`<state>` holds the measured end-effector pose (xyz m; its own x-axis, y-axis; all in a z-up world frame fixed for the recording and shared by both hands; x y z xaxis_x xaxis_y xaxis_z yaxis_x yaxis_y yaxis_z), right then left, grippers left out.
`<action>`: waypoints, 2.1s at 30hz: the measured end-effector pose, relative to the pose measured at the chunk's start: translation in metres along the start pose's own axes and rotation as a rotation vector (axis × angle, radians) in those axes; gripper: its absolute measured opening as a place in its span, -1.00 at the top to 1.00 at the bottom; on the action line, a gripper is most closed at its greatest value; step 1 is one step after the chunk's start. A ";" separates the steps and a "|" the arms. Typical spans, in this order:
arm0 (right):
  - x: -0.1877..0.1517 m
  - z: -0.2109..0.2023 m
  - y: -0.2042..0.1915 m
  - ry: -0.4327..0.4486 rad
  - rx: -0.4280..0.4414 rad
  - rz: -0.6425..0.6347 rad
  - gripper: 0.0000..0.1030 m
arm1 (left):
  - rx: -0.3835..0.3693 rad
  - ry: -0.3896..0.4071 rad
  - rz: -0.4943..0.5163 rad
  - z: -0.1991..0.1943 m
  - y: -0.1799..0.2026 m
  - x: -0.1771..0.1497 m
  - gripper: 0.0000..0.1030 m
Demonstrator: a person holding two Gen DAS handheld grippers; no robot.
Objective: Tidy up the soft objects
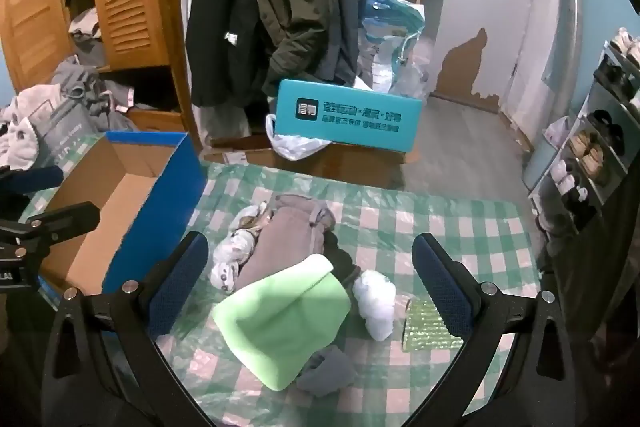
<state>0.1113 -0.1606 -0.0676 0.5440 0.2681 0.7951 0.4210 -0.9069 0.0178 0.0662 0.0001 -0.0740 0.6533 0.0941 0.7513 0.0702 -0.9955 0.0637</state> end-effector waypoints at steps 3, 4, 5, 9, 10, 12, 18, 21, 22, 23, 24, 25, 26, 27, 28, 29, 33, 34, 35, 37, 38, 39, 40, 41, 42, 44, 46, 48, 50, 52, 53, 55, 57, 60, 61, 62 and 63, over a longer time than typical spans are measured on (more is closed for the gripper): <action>0.000 0.000 0.001 0.006 -0.005 0.006 -0.96 | 0.005 0.004 0.003 -0.001 0.000 0.001 -0.72; 0.000 0.000 0.001 0.001 0.000 0.001 -0.96 | 0.008 0.007 0.004 -0.001 -0.001 0.001 -0.72; 0.000 0.000 0.001 0.001 -0.001 0.002 -0.96 | 0.012 0.009 0.004 -0.002 -0.004 -0.001 -0.72; -0.001 0.000 0.001 -0.001 0.001 0.005 -0.96 | 0.004 0.005 0.006 -0.003 -0.006 0.001 -0.72; 0.000 -0.001 0.001 -0.003 0.000 0.006 -0.96 | 0.001 0.005 0.010 -0.004 -0.006 0.001 -0.72; 0.001 -0.003 0.001 -0.002 0.000 0.008 -0.96 | 0.004 0.007 0.016 -0.005 -0.006 0.002 -0.72; -0.001 0.000 0.003 -0.007 0.010 0.014 -0.96 | 0.004 -0.002 0.020 -0.001 0.002 0.000 -0.72; 0.000 0.000 0.003 -0.008 0.010 0.016 -0.96 | 0.003 -0.003 0.021 -0.001 0.003 -0.002 -0.72; -0.001 0.000 0.003 -0.008 0.010 0.016 -0.96 | 0.003 -0.001 0.021 -0.001 0.004 -0.002 -0.72; -0.001 0.000 0.003 -0.009 0.011 0.017 -0.96 | 0.003 0.000 0.021 -0.001 0.004 -0.003 -0.72; -0.001 0.000 0.003 -0.010 0.011 0.017 -0.96 | 0.003 0.001 0.020 -0.001 0.004 -0.003 -0.72; -0.002 0.000 0.003 -0.010 0.011 0.017 -0.96 | 0.003 0.000 0.020 -0.001 0.004 -0.003 -0.72; -0.001 0.000 0.004 -0.011 0.012 0.018 -0.96 | 0.003 -0.001 0.020 -0.001 0.004 -0.003 -0.72; -0.002 0.000 0.004 -0.011 0.012 0.018 -0.96 | 0.003 -0.002 0.019 -0.001 0.004 -0.004 -0.72; -0.002 0.000 0.003 -0.011 0.012 0.018 -0.96 | 0.002 -0.001 0.021 -0.001 0.004 -0.004 -0.72; -0.002 0.000 0.003 -0.011 0.013 0.018 -0.96 | 0.004 -0.001 0.021 -0.001 0.004 -0.004 -0.72; -0.002 0.000 0.004 -0.013 0.012 0.021 -0.96 | 0.002 -0.008 0.017 0.000 0.005 -0.008 -0.72; -0.002 0.000 0.004 -0.012 0.013 0.022 -0.96 | 0.001 -0.010 0.016 0.000 0.005 -0.008 -0.72; -0.002 0.000 0.004 -0.012 0.013 0.021 -0.96 | 0.000 -0.012 0.016 0.000 0.005 -0.008 -0.72; -0.002 0.000 0.004 -0.013 0.013 0.020 -0.96 | 0.000 -0.016 0.017 0.000 0.006 -0.009 -0.71; -0.002 0.000 0.004 -0.013 0.014 0.020 -0.96 | 0.001 -0.018 0.017 0.000 0.006 -0.009 -0.72; -0.002 0.000 0.004 -0.014 0.013 0.020 -0.96 | 0.000 -0.017 0.017 0.000 0.006 -0.009 -0.72; -0.002 0.000 0.004 -0.014 0.013 0.021 -0.96 | -0.001 -0.018 0.017 0.000 0.006 -0.010 -0.71; -0.002 0.000 0.004 -0.014 0.014 0.022 -0.96 | 0.001 -0.017 0.017 0.000 0.006 -0.009 -0.72; -0.002 0.000 0.004 -0.014 0.014 0.022 -0.96 | 0.001 -0.016 0.017 0.000 0.006 -0.009 -0.72; -0.002 0.001 0.004 -0.016 0.014 0.023 -0.96 | 0.000 -0.018 0.015 0.000 0.006 -0.009 -0.72; -0.003 0.001 0.004 -0.017 0.015 0.023 -0.96 | -0.001 -0.017 0.015 0.000 0.006 -0.010 -0.72; -0.003 0.001 0.004 -0.015 0.014 0.023 -0.96 | 0.000 -0.019 0.014 0.000 0.006 -0.010 -0.72; -0.003 0.001 0.004 -0.015 0.015 0.023 -0.96 | 0.000 -0.019 0.015 0.000 0.006 -0.010 -0.72; -0.002 0.001 0.004 -0.016 0.016 0.024 -0.96 | -0.001 -0.020 0.014 0.000 0.006 -0.010 -0.72; -0.002 0.001 0.004 -0.016 0.016 0.024 -0.96 | -0.001 -0.020 0.014 0.000 0.006 -0.010 -0.72; -0.003 0.001 0.005 -0.016 0.016 0.025 -0.96 | -0.001 -0.021 0.013 0.000 0.007 -0.011 -0.72; -0.002 0.001 0.004 -0.017 0.016 0.025 -0.96 | -0.001 -0.021 0.014 0.000 0.007 -0.011 -0.71; -0.002 0.000 0.005 -0.017 0.016 0.026 -0.96 | -0.001 -0.021 0.013 0.001 0.006 -0.011 -0.72; -0.002 0.000 0.005 -0.018 0.017 0.026 -0.96 | -0.001 -0.022 0.013 0.000 0.006 -0.011 -0.71; -0.002 0.000 0.005 -0.018 0.017 0.026 -0.96 | -0.002 -0.023 0.013 0.000 0.006 -0.011 -0.71; -0.002 0.000 0.005 -0.018 0.017 0.026 -0.96 | -0.001 -0.022 0.013 0.001 0.006 -0.011 -0.72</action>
<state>0.1124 -0.1655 -0.0695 0.5678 0.2504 0.7841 0.4185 -0.9081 -0.0131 0.0601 -0.0069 -0.0819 0.6709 0.0813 0.7371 0.0606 -0.9967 0.0548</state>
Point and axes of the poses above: each gripper's, at about its wrist camera, not at the fingertips, and z roughly the way its jaws point, y to its right, x to its top, the point moved 10 cm from there along z, roughly the way its jaws point, and after that the axes turned 7 degrees about y, right-handed, at the moved point
